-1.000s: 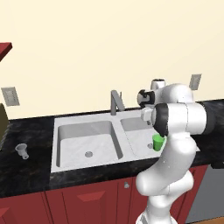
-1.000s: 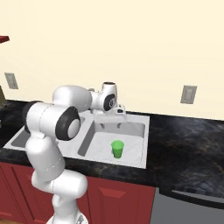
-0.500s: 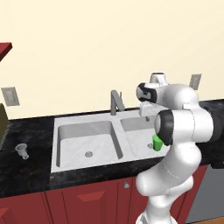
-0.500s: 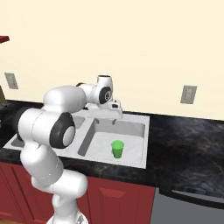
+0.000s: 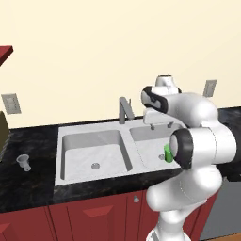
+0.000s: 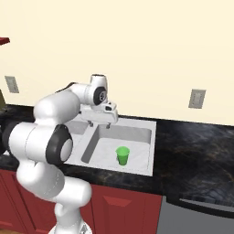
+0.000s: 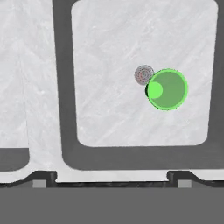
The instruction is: Move any existing items from the left basin to the right basin for drying. Then move the measuring cup from the counter to the left basin of the sink for washing.
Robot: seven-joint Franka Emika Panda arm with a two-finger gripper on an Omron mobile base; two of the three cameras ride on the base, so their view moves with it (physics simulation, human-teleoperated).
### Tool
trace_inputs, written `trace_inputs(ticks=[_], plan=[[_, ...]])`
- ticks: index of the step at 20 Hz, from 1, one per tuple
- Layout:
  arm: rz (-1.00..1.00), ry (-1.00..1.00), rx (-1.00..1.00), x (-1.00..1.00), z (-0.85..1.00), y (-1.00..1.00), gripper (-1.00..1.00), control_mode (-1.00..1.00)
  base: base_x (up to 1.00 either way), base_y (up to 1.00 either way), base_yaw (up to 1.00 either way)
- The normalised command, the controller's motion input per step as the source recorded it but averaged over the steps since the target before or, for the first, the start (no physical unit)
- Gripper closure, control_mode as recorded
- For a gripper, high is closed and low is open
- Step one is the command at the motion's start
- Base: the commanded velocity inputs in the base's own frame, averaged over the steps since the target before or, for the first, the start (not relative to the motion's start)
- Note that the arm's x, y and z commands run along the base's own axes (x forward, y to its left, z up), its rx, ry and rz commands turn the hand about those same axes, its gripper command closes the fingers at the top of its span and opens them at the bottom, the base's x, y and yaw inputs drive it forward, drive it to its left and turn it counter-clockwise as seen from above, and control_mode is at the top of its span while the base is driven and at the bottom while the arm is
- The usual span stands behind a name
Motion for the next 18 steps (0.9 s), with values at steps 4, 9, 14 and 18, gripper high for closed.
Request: trace_inputs(ticks=[4, 9, 14, 18], plan=[[-0.11, 0.00, -0.01, -0.28, 0.21, 0.45, -1.00, -1.00, 0.00, 0.00, 0.00], [-0.11, 0.00, -0.01, -0.29, 0.14, 0.47, -1.00, -1.00, 0.00, 0.00, 0.00], [-0.11, 0.00, -0.02, -0.22, 0.04, 0.52, -1.00, -1.00, 0.00, 0.00, 0.00], [-0.09, 0.00, -0.02, -0.17, 0.01, 0.52, -1.00, -1.00, 0.00, 0.00, 0.00]])
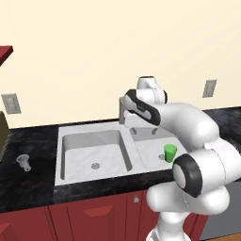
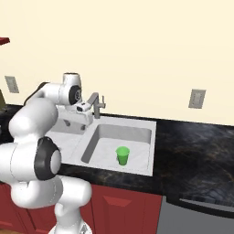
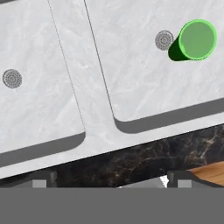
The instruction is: Move any existing items from the left basin to the right basin for drying. Then move the measuring cup from the counter to the left basin of the sink for washing.
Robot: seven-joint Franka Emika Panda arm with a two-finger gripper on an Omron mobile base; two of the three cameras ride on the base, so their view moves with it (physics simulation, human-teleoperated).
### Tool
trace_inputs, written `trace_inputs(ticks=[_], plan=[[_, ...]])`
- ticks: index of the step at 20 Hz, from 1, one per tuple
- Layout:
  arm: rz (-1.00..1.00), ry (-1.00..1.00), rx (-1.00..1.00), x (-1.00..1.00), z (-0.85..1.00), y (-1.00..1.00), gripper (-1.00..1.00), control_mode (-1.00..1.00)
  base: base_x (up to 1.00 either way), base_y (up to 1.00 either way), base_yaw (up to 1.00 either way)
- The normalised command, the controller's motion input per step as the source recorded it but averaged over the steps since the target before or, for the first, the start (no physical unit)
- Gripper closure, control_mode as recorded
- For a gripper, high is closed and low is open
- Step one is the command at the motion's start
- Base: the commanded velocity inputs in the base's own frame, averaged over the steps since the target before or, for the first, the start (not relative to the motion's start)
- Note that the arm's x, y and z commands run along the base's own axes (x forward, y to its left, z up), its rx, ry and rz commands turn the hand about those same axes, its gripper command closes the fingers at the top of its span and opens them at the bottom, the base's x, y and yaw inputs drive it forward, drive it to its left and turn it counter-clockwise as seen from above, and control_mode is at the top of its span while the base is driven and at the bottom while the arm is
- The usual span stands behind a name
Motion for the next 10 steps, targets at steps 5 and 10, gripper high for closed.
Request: trace_inputs(ticks=[5, 10], plan=[[-0.06, 0.01, -0.03, -0.09, 0.00, 0.56, -1.00, -1.00, 0.00, 0.00, 0.00], [-0.03, 0.01, -0.06, 0.00, 0.00, 0.67, -1.00, -1.00, 0.00, 0.00, 0.00]])
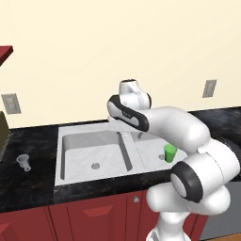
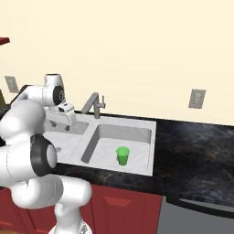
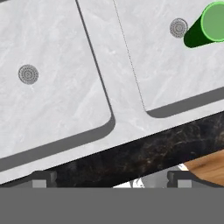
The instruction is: Move any existing items from the left basin to the right basin for drying. Then move the measuring cup from the counter to the left basin of the sink for washing.
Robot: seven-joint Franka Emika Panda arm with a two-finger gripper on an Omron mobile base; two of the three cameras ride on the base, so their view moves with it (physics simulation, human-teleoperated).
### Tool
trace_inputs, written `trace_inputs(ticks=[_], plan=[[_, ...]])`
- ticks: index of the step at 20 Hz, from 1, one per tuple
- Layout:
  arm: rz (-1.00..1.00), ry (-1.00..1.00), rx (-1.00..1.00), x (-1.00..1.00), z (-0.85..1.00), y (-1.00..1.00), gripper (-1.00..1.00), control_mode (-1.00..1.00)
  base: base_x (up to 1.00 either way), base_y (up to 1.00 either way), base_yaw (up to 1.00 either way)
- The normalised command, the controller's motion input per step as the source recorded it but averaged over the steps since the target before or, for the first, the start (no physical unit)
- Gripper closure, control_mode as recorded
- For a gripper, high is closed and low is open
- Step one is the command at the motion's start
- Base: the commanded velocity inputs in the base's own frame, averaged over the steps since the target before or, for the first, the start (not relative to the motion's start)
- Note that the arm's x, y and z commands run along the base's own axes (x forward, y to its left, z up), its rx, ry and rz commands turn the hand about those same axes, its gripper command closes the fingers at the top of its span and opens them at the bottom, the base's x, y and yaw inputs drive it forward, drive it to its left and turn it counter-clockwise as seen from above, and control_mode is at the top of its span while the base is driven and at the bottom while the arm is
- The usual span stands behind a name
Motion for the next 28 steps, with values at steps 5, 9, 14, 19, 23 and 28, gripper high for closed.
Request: trace_inputs(ticks=[5, 9, 14, 19, 23, 28], plan=[[-0.01, 0.00, -0.06, 0.00, 0.00, 0.71, -1.00, -1.00, 0.00, 0.00, 0.00], [0.00, 0.00, -0.07, 0.00, 0.00, 0.71, -1.00, -1.00, 0.00, 0.00, 0.00], [0.02, 0.00, -0.01, -0.18, -0.01, 0.26, -1.00, -1.00, 0.00, 0.00, 0.00], [0.07, -0.01, 0.00, -0.05, 0.00, 0.34, -1.00, -1.00, 0.00, 0.00, 0.00], [0.10, 0.00, 0.00, 0.00, 0.00, 0.48, -1.00, -1.00, 0.00, 0.00, 0.00], [0.09, 0.00, 0.00, 0.00, 0.00, 0.49, -1.00, -1.00, 0.00, 0.00, 0.00]])
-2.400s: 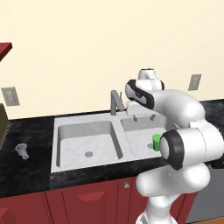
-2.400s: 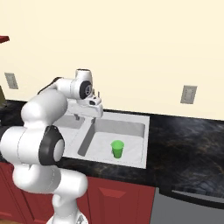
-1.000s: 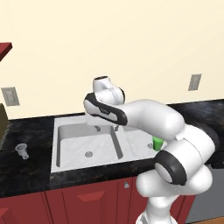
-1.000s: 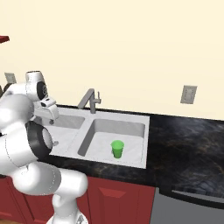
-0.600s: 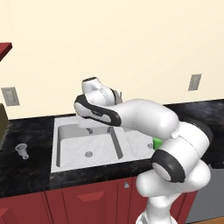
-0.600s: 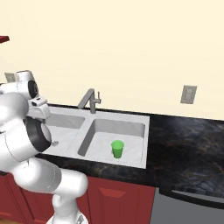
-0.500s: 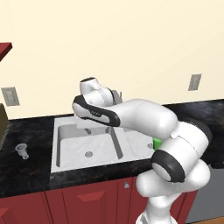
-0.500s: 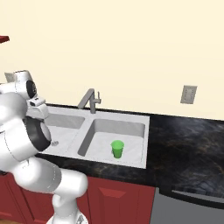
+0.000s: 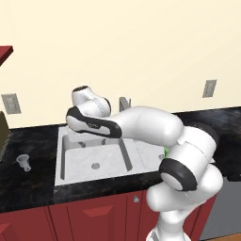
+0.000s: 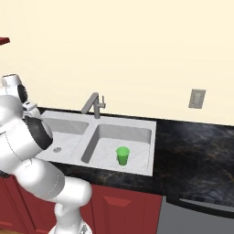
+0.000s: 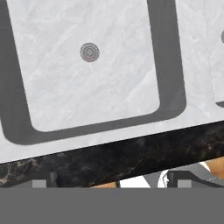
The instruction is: Move any existing items from the left basin to the right basin for drying. Then move the measuring cup from the counter to the left basin of the sink for washing.
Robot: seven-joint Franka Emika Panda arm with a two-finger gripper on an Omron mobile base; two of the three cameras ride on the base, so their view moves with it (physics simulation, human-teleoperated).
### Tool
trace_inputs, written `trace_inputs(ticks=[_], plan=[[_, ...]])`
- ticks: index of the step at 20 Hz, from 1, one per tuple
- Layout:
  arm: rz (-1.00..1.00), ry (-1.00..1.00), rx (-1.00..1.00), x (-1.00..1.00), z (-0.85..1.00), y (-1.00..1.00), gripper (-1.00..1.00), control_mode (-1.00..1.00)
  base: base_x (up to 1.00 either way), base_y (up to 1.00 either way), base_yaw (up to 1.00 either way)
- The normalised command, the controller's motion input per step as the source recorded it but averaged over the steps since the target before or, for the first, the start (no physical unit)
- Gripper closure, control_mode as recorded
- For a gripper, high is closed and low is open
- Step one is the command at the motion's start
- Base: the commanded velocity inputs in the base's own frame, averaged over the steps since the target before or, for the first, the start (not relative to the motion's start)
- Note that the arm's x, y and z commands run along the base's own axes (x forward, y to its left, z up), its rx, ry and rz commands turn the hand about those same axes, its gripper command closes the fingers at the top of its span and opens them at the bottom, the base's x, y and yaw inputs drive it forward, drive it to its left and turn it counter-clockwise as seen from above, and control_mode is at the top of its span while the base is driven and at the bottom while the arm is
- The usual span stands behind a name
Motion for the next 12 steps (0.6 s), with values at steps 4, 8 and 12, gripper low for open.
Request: trace_inputs(ticks=[4, 8, 12], plan=[[0.09, 0.00, 0.00, 0.00, 0.00, 0.49, -1.00, -1.00, 0.00, 0.00, 0.00], [0.07, 0.00, 0.00, 0.00, 0.00, 0.49, -1.00, -1.00, 0.00, 0.00, 0.00], [0.04, 0.00, 0.00, 0.01, 0.00, 0.52, -1.00, -1.00, 0.00, 0.00, 0.00]])
